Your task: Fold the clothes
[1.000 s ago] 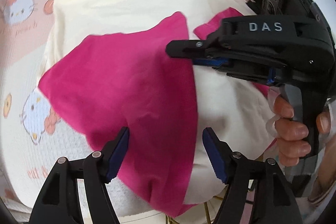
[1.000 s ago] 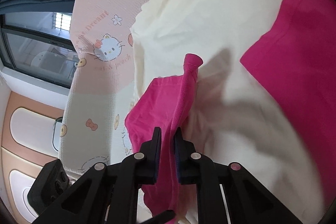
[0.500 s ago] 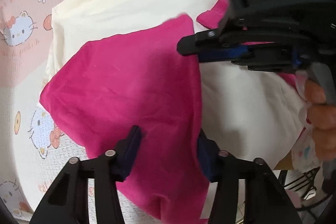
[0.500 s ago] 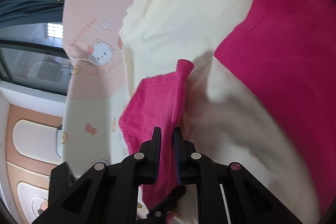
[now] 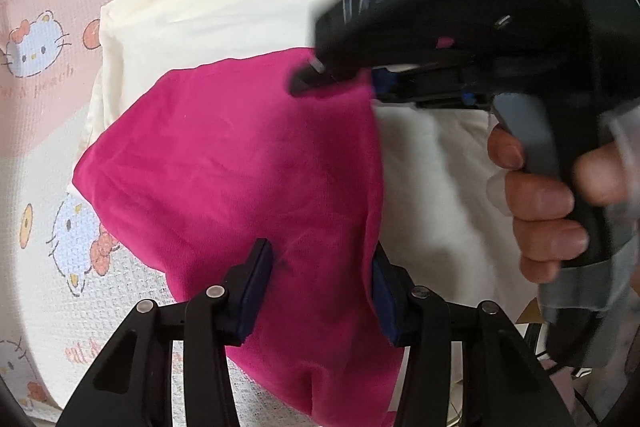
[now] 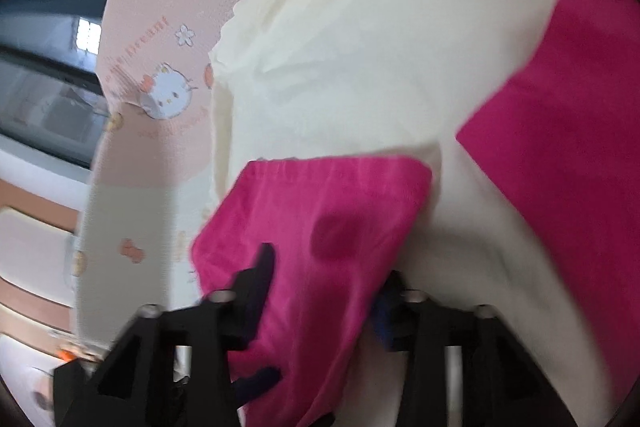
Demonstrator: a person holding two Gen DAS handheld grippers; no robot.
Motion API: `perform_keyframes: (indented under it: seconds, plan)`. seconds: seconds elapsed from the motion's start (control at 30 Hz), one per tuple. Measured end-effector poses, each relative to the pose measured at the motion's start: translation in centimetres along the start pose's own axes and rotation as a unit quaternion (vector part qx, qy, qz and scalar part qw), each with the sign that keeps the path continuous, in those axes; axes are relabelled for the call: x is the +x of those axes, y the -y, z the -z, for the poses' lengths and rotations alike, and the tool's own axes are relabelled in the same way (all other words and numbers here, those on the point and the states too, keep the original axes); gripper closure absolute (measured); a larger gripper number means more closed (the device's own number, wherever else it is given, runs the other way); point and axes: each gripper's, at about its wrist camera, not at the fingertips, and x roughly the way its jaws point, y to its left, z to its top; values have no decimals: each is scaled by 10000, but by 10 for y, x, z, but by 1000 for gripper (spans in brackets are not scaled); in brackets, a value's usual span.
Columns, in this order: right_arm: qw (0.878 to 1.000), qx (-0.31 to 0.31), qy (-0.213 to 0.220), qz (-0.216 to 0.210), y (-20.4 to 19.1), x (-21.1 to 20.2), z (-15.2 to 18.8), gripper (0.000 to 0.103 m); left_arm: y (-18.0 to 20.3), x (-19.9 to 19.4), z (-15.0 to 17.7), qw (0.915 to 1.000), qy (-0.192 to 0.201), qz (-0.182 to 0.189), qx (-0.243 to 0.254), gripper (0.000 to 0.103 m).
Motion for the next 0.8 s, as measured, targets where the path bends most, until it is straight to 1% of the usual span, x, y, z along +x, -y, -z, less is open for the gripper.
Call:
perform_keyframes:
  seconds: [0.03,0.1,0.17,0.33,0.37,0.47,0.57,0.67,0.77,0.8]
  plan:
    - [9998,-102,27,145,-2,1,1,95,0,-1,1,10000,10,-3,11,59]
    - [9985,-314,101,434,-7,2,2,96,0,-4,3,10000,1,5,-19,61]
    - [9953,-577,320,715,-14,-8,3,99,-1,-8,5,9999,-41,67,-124,62]
    - [9796,-1195,843,1375,-28,-34,4,101,-3,-20,9,9991,-42,309,-299,62]
    - [9799,-1185,860,1357,-27,-38,3,101,-2,-22,11,9989,-37,359,-312,62]
    - [9835,-1033,816,1238,-19,-49,1,101,3,-22,13,9994,-87,257,-228,62]
    - [9869,-956,598,1151,-13,-54,1,101,6,-26,14,9995,-72,232,-209,62]
    - [9858,-1030,412,1258,-13,-56,6,100,3,-30,14,9983,-89,382,-434,61]
    - [9842,-1130,237,1345,-13,-58,11,99,-6,-37,15,9940,-98,704,-836,51]
    - [9850,-1122,235,1286,-12,-62,13,99,-10,-41,16,9915,-66,848,-985,46]
